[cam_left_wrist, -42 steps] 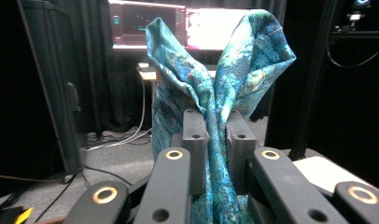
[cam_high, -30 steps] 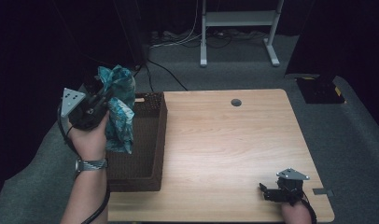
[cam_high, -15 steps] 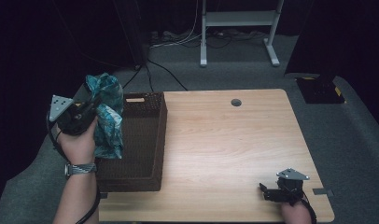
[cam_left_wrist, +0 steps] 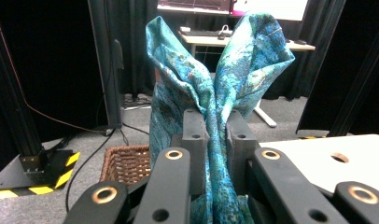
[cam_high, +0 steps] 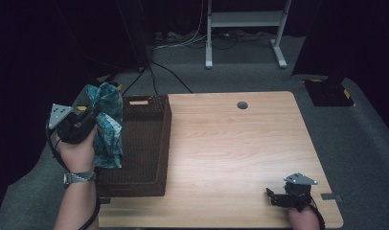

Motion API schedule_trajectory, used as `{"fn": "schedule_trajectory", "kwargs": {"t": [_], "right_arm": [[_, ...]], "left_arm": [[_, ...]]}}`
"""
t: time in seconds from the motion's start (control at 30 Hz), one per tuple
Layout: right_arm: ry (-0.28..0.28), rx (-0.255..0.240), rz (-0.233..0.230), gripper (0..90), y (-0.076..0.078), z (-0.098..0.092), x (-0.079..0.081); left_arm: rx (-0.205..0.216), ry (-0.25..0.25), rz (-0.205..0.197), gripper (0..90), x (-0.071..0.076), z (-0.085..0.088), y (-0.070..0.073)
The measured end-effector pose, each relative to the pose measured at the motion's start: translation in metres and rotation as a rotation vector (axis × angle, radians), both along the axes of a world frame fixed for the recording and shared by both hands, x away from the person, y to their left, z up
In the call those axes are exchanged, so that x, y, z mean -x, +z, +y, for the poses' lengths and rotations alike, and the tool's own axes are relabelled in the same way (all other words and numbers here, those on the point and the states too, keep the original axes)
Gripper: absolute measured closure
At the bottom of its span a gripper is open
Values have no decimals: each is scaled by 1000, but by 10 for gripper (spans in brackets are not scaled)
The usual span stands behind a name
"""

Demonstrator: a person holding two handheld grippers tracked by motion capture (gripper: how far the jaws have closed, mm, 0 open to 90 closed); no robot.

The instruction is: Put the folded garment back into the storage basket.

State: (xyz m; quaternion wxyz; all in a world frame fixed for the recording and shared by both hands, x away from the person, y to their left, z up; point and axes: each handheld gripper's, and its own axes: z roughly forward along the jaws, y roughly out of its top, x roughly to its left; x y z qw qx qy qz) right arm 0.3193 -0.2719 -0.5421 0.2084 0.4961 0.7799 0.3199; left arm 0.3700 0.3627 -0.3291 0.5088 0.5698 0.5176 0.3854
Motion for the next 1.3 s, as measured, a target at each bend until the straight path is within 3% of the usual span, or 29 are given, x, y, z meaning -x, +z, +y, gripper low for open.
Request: {"fn": "schedule_trajectory", "kwargs": {"t": [0.4,0.87,1.13,1.3], "right_arm": [[1,1,-1,1,0,0,0],[1,0,-1,1,0,0,0],[-1,-2,1,1,0,0,0],[-1,-1,1,1,0,0,0]], "left_arm": [[-5,7,48,817,1,9,-20],[1,8,95,817,4,15,-36],[-17,13,125,817,1,18,-44],[-18,-2,167,817,-4,23,-53]]}}
